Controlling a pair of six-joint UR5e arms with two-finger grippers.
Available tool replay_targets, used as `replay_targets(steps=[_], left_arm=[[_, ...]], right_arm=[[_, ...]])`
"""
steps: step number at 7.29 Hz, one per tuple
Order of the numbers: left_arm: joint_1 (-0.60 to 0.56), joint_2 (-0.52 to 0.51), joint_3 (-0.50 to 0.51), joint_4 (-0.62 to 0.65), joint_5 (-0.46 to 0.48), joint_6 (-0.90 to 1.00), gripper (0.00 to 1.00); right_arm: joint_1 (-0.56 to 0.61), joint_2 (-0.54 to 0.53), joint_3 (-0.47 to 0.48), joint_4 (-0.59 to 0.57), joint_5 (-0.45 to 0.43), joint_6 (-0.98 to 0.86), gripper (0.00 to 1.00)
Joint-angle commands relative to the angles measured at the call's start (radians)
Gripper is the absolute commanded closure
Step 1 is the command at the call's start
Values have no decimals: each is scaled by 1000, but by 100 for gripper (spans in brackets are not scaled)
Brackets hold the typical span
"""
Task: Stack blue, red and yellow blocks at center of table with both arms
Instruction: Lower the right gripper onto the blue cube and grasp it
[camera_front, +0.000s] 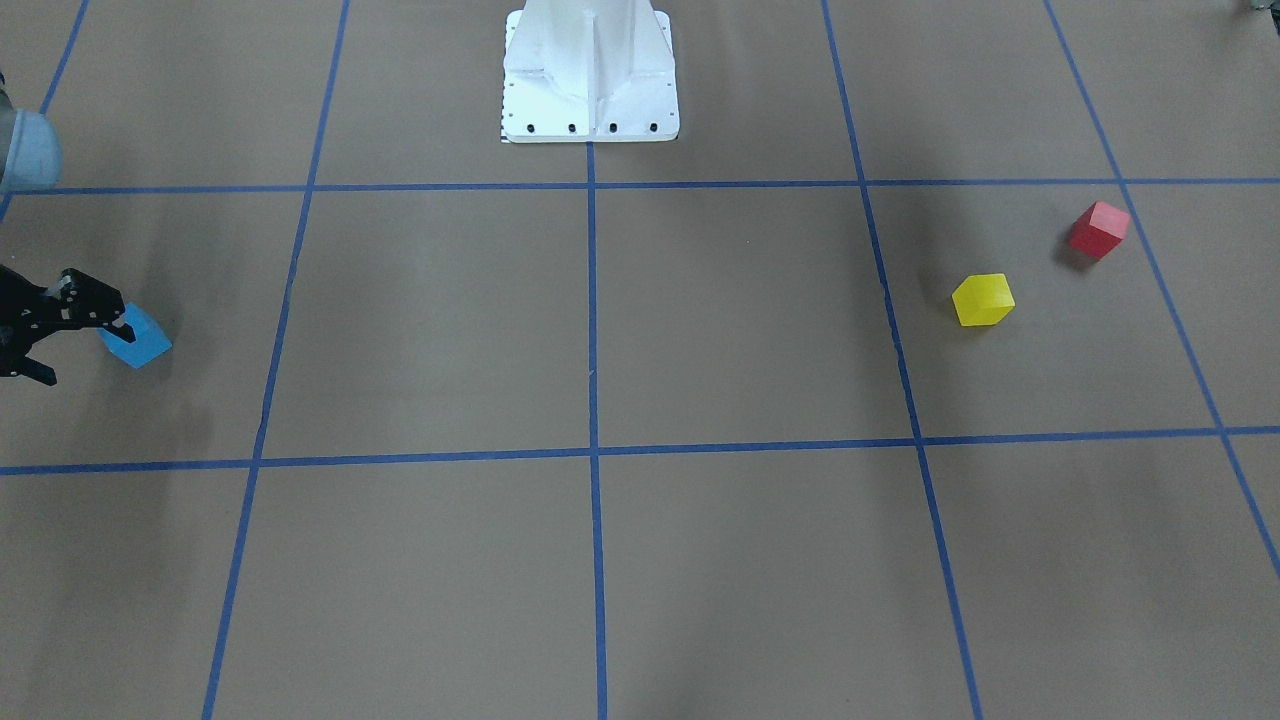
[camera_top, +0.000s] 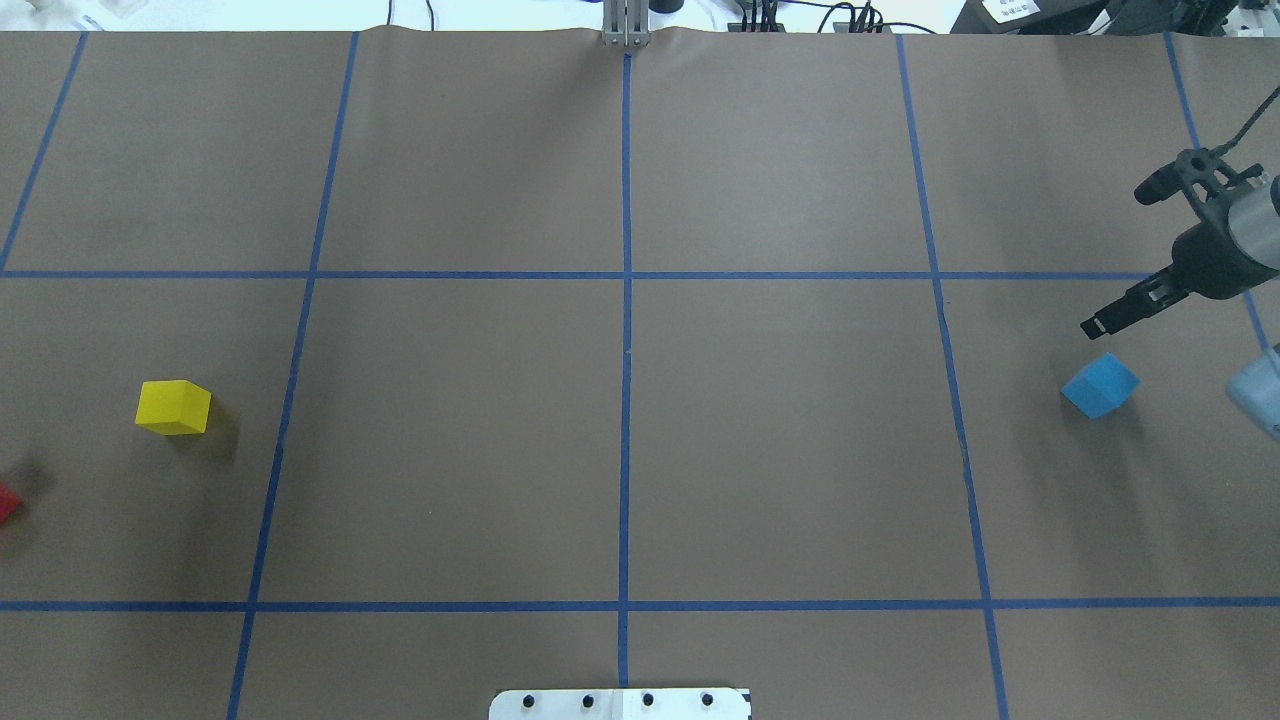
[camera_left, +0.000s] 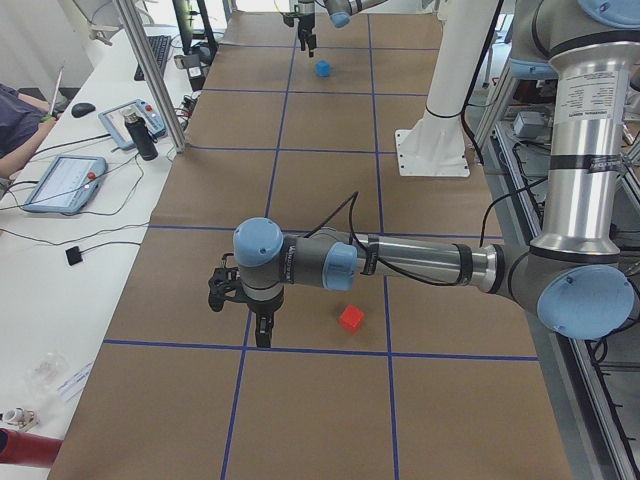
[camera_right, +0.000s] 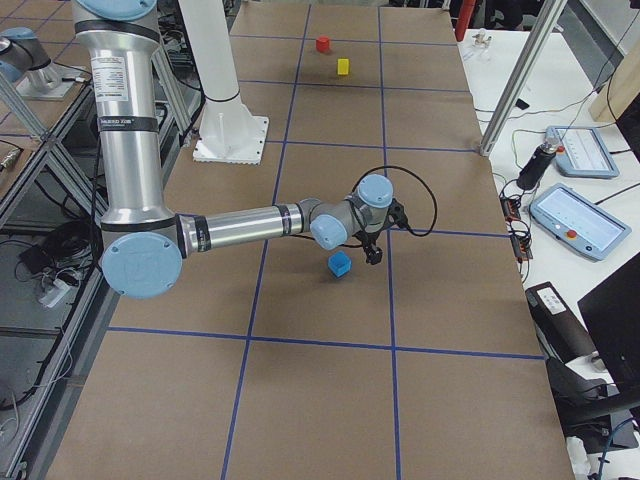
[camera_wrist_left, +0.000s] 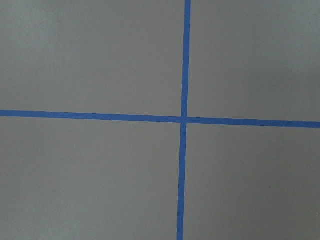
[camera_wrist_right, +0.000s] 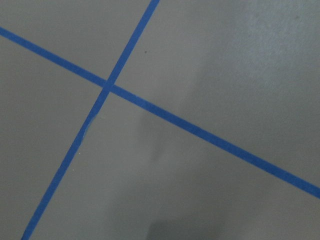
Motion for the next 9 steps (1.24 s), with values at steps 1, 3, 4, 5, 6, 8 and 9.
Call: replay_targets(steps=[1, 3, 4, 5, 6, 8, 9], left_arm=[[0, -1, 0, 0, -2, 0, 0], [0, -1, -2, 2, -2, 0, 0], [0, -1, -2, 2, -2, 0, 0], [0, 0, -2, 2, -3, 0, 0], [0, 0, 0, 2, -3, 0, 0], [0, 0, 1, 2, -3, 0, 0], [0, 0, 1, 2, -5, -2, 0]], right_arm=[[-59, -29, -1, -3, -56, 0, 1], [-75, -33, 1, -5, -55, 2, 1], [-87, -33, -1, -6, -57, 2, 1], [-101, -33, -4, -9, -60, 2, 1], [-109, -32, -7, -11, -69, 2, 3], [-119, -33, -8, -13, -95, -4, 37], [-119, -33, -8, -13, -102, -6, 70]])
